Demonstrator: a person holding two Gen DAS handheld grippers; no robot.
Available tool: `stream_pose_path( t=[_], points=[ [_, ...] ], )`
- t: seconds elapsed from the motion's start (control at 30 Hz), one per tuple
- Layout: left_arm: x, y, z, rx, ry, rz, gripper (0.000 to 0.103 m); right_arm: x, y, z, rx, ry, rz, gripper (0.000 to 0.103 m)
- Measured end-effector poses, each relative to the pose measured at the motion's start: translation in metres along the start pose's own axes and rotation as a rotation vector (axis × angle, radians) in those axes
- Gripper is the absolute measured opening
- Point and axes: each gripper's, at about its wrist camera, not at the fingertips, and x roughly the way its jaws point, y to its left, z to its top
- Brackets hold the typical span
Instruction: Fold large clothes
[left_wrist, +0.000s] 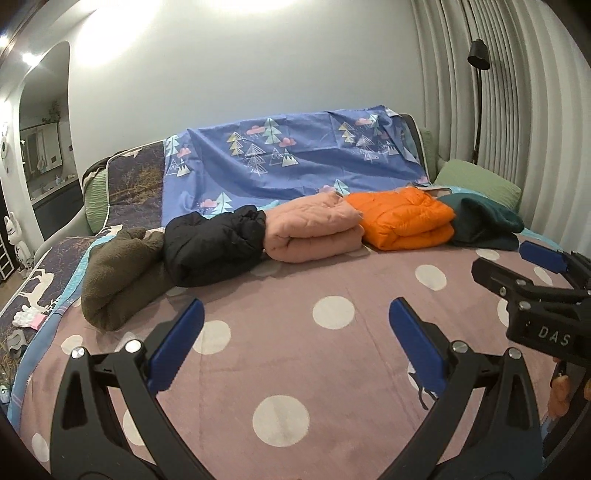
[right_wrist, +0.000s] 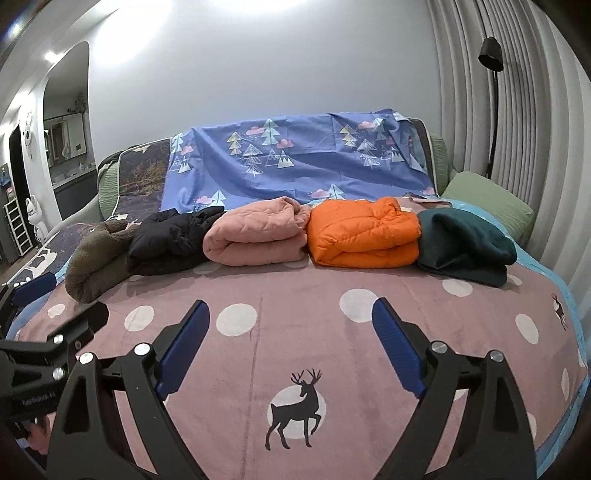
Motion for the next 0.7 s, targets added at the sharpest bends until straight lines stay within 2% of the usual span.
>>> stream_pose_path(
  t=[0.4, 0.7],
  points=[
    [0.0086, -0.0029, -0.0025, 0.010, 0.071, 0.018, 0.101, 0.0042, 0.0053, -0.0028, -0.011, 0.008, -0.001, 0.090],
    [0.0100, -0.0053, -0.0044, 0.017, 0.089, 0.026, 0.101, 0.0034, 0.0023, -0.0031, 0.018, -0.005, -0.014, 0.091]
  ],
)
